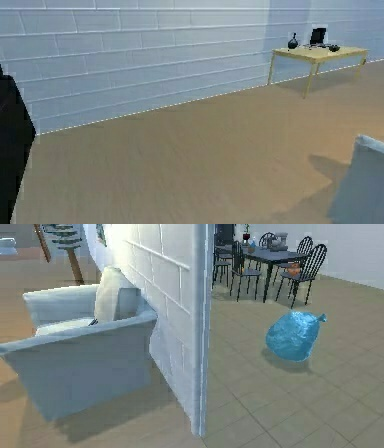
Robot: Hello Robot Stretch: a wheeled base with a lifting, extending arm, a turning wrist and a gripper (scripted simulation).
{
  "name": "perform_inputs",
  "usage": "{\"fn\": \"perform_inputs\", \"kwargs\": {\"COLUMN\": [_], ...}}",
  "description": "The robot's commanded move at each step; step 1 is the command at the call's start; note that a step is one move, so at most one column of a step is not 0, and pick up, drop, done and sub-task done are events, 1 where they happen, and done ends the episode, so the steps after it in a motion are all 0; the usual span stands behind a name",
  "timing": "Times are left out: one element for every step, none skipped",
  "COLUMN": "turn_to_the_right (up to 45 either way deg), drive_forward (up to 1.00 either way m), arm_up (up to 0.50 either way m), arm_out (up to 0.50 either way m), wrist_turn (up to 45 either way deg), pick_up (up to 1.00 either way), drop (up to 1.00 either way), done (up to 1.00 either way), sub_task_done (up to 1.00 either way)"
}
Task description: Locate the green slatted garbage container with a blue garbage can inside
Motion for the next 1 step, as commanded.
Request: {"fn": "perform_inputs", "kwargs": {"turn_to_the_right": [18.0], "drive_forward": [0.0], "arm_up": [0.0], "arm_out": [0.0], "wrist_turn": [0.0], "pick_up": [0.0], "drop": [0.0], "done": [0.0], "sub_task_done": [0.0]}}
